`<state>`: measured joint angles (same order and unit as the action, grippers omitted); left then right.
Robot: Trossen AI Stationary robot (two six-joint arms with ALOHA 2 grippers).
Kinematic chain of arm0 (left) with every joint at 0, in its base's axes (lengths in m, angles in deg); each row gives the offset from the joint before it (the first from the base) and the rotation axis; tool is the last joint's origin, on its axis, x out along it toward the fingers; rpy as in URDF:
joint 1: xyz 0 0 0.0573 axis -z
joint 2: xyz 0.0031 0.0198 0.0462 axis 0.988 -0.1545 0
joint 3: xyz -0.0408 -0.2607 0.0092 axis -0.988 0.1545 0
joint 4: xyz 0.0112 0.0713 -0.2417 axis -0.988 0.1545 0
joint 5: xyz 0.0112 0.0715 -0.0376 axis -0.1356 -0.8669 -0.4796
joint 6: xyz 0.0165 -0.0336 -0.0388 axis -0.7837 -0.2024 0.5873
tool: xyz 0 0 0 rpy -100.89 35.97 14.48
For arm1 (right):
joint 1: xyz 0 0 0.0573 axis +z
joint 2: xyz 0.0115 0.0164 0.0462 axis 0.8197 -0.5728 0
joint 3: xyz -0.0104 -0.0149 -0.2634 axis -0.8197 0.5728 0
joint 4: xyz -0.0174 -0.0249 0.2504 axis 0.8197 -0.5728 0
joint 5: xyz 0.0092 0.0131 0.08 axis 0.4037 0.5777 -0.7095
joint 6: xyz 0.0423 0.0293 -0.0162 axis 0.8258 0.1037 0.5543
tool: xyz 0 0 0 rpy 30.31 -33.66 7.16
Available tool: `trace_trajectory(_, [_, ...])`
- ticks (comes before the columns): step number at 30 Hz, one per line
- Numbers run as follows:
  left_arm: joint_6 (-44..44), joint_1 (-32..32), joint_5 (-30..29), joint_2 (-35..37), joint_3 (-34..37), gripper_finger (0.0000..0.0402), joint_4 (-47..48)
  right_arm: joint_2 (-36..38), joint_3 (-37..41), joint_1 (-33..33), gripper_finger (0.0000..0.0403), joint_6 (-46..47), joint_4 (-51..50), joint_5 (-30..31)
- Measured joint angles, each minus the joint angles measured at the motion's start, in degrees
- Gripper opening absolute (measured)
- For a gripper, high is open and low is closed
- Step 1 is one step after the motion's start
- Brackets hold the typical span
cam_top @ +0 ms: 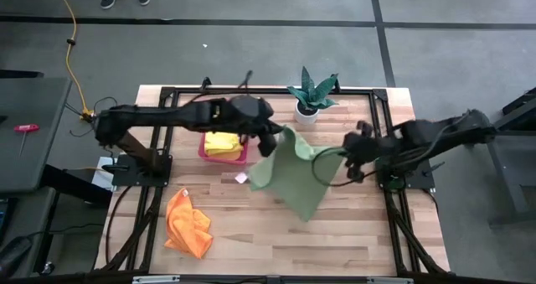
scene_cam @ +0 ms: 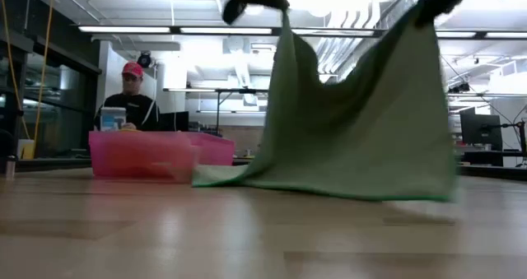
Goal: Fold microfiber towels
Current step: Fold the green microfiber towel
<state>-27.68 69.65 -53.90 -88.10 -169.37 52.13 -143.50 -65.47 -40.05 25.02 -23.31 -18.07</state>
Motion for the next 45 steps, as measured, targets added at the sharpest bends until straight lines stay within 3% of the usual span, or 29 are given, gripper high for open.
trace_trajectory(7, [-1.2, 3.9, -0.5, 9.0, 0.0, 0.0000, 6.3, 3.4, -11.7, -3.7, 0.0000, -1.7, -5.3, -4.5])
trace_trajectory(13, [-1.9, 6.0, -4.9, 13.9, -0.8, 0.0000, 7.2, 2.4, -18.7, -7.8, 0.0000, -7.3, -7.8, -3.9])
trace_trajectory(17, [-7.4, 5.4, -7.7, 14.5, -3.2, 0.0000, 8.1, 0.8, -23.2, -11.1, 0.0000, -12.2, -11.0, -0.7])
trace_trajectory(22, [-15.6, 2.1, -8.9, 13.6, -9.3, 0.0000, 15.9, -0.9, -30.0, -14.7, 0.0000, -15.6, -16.0, 0.4])
trace_trajectory(28, [-23.9, -1.3, -10.5, 13.6, -11.6, 0.0000, 18.2, -1.1, -35.1, -15.0, 0.0000, -16.8, -17.2, 1.0])
trace_trajectory(34, [-27.7, 1.0, -11.7, 13.4, -10.9, 0.0000, 26.6, -1.1, -32.2, -9.8, 0.0000, -9.4, -26.3, 0.8])
trace_trajectory(45, [-15.1, 15.0, -12.2, 9.2, -3.1, 0.0000, 29.9, -0.2, -12.1, 4.7, 0.0000, 7.1, -25.2, -5.1])
